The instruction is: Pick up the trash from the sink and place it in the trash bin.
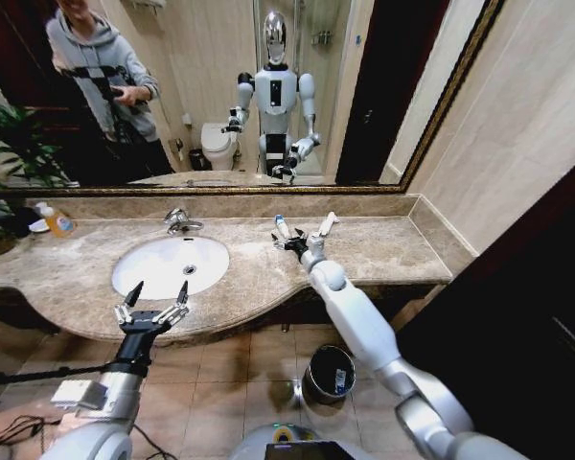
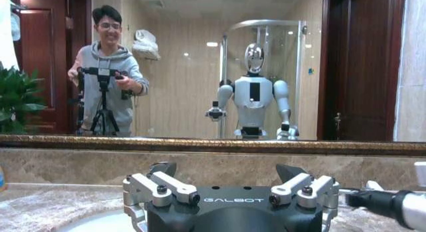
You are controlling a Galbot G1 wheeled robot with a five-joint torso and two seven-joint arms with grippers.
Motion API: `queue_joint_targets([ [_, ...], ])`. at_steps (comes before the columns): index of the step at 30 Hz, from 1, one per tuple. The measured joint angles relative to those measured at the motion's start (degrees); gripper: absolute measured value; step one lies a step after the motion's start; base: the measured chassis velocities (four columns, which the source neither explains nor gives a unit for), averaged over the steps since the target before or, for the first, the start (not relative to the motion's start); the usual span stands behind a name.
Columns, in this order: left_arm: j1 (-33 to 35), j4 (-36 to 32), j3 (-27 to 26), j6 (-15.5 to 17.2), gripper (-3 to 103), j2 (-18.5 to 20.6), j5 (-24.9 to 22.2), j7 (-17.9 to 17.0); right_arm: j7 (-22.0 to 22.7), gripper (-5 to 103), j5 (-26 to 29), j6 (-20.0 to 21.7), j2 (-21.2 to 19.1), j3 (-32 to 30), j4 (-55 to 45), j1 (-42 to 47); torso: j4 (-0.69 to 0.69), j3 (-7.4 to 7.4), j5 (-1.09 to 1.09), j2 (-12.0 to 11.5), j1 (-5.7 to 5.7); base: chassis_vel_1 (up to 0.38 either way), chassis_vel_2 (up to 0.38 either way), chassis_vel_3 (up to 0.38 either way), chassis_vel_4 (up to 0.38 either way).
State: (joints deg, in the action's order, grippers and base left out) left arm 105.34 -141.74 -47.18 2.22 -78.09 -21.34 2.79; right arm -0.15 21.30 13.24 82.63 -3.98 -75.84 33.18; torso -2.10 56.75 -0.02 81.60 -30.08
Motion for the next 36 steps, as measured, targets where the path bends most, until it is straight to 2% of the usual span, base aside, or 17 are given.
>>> queue_joint_targets([
  [3,0.0,0.0,0.0,0.0,100,0.0,0.0,0.0,0.78,100,-2.18,-2.82,3.17,-0.39,3.39,-1.28,-0.01,0.0,0.0,0.0,0.0,0.0,0.0,0.0,0.0],
  [8,0.0,0.0,0.0,0.0,100,0.0,0.0,0.0,1.04,100,-4.92,-4.96,6.69,-1.93,7.64,-2.78,0.0,0.0,0.0,0.0,0.0,0.0,0.0,0.0,0.0],
  [11,0.0,0.0,0.0,0.0,100,0.0,0.0,0.0,1.02,100,-5.15,-5.33,7.82,-2.56,9.19,-3.29,-0.01,0.0,0.02,0.0,0.0,0.0,0.0,0.0,0.0],
  [13,0.0,0.0,0.0,0.0,100,0.0,0.0,0.0,0.97,100,-7.61,-6.18,8.41,-4.13,10.22,-3.41,-0.01,0.0,0.02,0.0,0.0,0.0,0.0,0.0,0.0],
  [14,0.0,0.0,0.0,0.0,100,0.0,0.0,0.0,0.9,100,-9.6,-7.01,8.49,-5.23,10.77,-3.4,-0.01,0.0,0.02,0.0,0.0,0.0,0.0,0.0,0.0],
  [22,0.0,0.0,0.0,0.0,100,0.0,0.0,0.0,0.43,100,-14.57,-9.6,8.08,-9.28,15.3,-3.6,0.01,0.0,0.03,0.0,0.0,0.0,0.0,0.0,0.0],
  [34,0.0,0.0,0.0,0.0,100,0.0,0.0,0.0,-1.07,100,-16.06,-12.3,9.58,-10.0,22.22,-5.7,0.0,0.0,0.02,0.0,0.0,0.0,0.0,0.0,0.0],
  [36,0.0,0.0,0.0,0.0,100,0.0,0.0,0.0,-1.08,103,-16.55,-12.71,9.6,-10.4,23.04,-6.0,-0.01,0.0,0.03,0.0,0.0,0.0,0.0,0.0,0.0],
])
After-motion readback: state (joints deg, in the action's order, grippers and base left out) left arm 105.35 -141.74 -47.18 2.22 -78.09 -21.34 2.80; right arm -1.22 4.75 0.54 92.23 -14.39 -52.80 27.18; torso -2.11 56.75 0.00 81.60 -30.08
